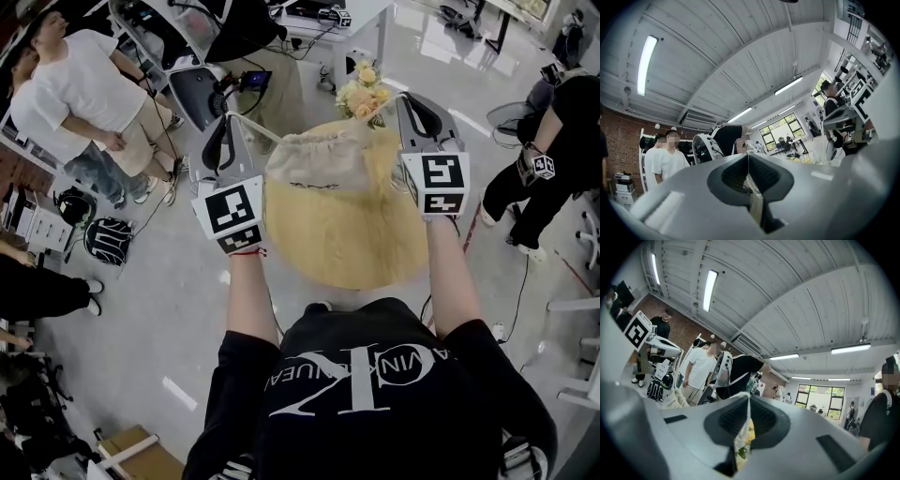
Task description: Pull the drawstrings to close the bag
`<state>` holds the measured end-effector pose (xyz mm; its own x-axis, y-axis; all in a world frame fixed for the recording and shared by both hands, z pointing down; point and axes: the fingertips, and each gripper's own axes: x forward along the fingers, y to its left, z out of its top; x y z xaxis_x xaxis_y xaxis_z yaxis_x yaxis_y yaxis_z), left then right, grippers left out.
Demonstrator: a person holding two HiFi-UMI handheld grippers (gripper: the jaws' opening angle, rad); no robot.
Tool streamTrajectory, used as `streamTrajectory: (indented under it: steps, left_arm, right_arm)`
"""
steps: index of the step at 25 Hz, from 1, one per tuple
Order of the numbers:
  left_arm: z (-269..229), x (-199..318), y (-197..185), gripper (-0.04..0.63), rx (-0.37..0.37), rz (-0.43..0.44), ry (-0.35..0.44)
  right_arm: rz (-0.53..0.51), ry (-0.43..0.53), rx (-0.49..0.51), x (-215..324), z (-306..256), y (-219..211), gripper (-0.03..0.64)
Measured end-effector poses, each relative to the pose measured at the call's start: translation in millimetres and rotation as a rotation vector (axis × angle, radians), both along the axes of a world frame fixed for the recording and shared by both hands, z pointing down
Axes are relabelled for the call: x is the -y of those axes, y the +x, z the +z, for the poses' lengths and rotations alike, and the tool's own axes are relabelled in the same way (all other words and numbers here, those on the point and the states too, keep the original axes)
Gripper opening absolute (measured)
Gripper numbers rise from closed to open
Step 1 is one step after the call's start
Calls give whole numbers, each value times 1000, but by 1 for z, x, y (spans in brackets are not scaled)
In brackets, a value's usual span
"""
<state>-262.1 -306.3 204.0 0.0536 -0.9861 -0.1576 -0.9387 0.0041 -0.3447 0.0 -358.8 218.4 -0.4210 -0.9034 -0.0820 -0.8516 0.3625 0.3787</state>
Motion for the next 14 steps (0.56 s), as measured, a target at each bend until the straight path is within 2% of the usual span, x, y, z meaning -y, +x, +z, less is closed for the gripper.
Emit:
streamTrajectory:
  steps: [14]
  left_arm:
    - [-1,-8,-12,17,-4,-12,14]
  right_arm:
    - [-6,0,21,-5,0,-11,18]
